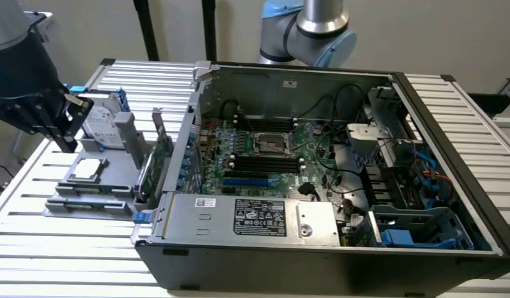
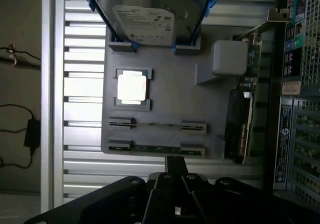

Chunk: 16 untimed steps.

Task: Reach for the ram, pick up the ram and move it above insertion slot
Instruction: 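Reach for the ram, then pick up the ram and move it above insertion slot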

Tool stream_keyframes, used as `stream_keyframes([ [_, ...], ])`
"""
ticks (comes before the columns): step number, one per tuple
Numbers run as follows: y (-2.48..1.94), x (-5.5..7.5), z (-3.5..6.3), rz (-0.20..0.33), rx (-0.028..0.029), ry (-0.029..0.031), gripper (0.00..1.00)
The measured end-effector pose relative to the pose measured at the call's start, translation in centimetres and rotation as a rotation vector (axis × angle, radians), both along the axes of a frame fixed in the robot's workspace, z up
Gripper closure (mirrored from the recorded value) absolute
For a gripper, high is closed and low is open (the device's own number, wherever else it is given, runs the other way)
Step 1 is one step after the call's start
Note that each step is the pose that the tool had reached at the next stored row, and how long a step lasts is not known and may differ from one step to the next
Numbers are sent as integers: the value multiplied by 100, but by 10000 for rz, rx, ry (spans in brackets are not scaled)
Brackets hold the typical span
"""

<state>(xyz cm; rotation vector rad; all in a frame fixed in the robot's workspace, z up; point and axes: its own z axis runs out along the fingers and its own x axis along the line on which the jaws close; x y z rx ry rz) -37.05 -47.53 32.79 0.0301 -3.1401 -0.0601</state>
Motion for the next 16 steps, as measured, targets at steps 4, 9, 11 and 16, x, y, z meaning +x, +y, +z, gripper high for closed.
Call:
stream_keyframes([
  [4,-26,0,-9,304,1,2,89],
  [9,-27,-1,-23,1220,1,3,89],
  [11,-27,0,-27,1580,2,2,89],
  [16,-27,0,-35,2490,2,2,89],
])
